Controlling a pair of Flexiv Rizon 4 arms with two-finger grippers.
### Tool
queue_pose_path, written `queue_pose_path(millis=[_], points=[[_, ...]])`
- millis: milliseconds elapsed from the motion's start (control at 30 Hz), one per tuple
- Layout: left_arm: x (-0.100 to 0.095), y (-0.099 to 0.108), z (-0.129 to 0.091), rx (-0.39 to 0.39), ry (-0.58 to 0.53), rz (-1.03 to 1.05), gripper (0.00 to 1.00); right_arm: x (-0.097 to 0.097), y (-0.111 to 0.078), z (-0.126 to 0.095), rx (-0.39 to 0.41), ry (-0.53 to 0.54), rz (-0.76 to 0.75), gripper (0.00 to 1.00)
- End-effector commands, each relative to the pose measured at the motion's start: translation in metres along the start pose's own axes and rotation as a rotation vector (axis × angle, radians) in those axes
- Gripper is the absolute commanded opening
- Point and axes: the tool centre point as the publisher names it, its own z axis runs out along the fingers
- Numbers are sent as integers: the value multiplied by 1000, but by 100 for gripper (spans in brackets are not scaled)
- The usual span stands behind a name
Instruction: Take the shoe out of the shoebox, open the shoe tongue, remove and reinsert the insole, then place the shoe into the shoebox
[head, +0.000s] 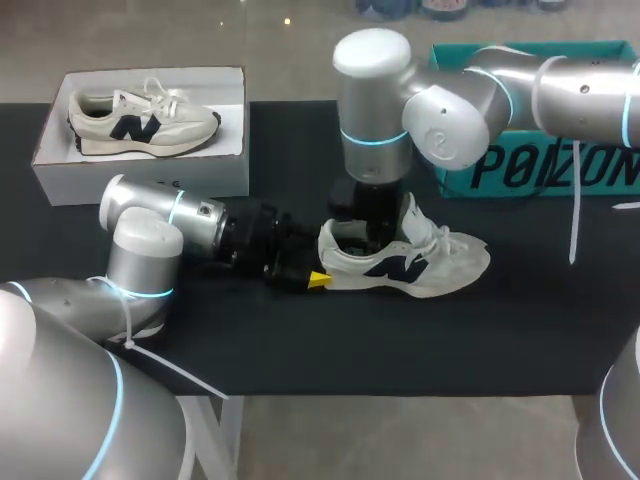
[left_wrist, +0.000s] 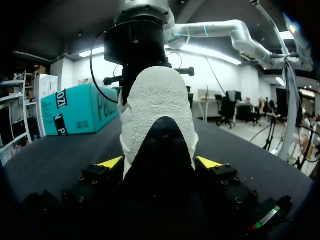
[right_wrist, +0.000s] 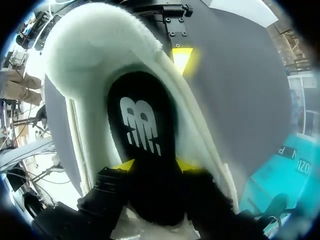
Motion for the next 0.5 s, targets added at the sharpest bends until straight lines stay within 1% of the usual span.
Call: queue_pose_path(millis=[33, 133, 233, 267, 300, 333, 433, 500], points=[[-2, 5, 1, 0, 2, 1, 0, 8, 9, 32, 0, 20, 2, 50], [-2, 5, 1, 0, 2, 1, 0, 17, 9, 42, 4, 39, -6, 52], [-2, 5, 1, 0, 2, 1, 0, 24, 8, 47, 19, 56, -18, 42], [-2, 5, 1, 0, 2, 1, 0, 27, 7, 47, 26, 63, -22, 31], [-2, 5, 1, 0, 2, 1, 0, 29, 7, 47, 35, 63, -23, 5], [-2, 5, 1, 0, 2, 1, 0, 32, 6, 47, 36, 64, -26, 0], [-2, 5, 1, 0, 2, 1, 0, 37, 3, 43, 44, 70, -28, 0], [-2, 5, 1, 0, 2, 1, 0, 40, 2, 40, 64, 73, -21, 0]])
